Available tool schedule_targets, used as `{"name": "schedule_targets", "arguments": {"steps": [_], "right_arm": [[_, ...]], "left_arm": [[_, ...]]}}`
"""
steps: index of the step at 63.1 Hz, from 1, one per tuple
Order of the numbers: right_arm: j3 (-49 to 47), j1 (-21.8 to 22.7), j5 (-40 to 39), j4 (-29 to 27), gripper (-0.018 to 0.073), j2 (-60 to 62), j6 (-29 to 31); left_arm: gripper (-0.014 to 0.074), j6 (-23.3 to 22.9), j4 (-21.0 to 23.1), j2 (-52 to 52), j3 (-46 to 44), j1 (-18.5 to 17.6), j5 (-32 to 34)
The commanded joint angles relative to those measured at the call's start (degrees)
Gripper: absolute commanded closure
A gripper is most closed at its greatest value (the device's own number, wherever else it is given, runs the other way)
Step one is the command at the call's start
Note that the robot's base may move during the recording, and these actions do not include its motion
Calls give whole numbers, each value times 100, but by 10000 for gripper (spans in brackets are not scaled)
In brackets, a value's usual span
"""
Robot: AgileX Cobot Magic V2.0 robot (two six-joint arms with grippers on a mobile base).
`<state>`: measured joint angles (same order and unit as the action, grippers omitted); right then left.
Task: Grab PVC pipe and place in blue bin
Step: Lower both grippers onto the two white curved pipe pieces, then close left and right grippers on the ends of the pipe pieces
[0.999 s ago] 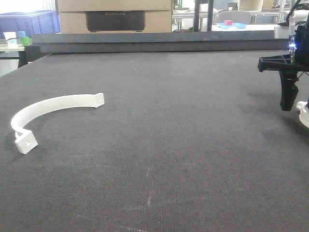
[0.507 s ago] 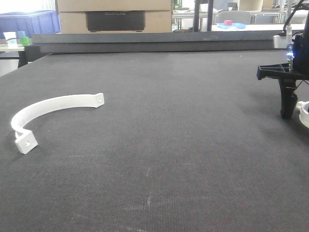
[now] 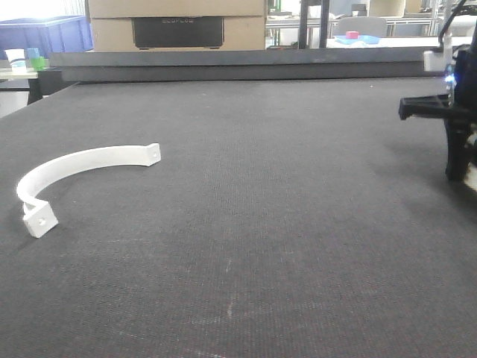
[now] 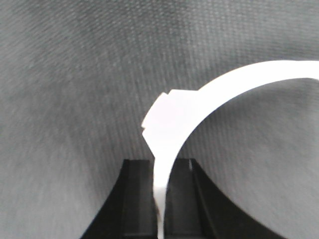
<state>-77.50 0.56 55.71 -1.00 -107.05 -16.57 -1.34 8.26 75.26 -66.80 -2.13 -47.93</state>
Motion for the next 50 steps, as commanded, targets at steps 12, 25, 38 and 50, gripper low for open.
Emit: {"name": "schedule_targets", "arguments": {"steps": [12, 25, 38, 50], "right_arm": [[-81, 39, 316, 23, 727, 1025, 520], [-81, 39, 231, 23, 727, 1430, 558], [-64, 39, 223, 23, 727, 1433, 558], [-67, 39, 180, 23, 727, 1329, 558]], "left_arm": [[707, -21, 32, 168, -211, -12, -152], [707, -21, -395, 951, -942, -212, -979], [707, -21, -522, 1745, -1305, -255, -1188], [707, -21, -563, 2299, -1305, -265, -1162]]}}
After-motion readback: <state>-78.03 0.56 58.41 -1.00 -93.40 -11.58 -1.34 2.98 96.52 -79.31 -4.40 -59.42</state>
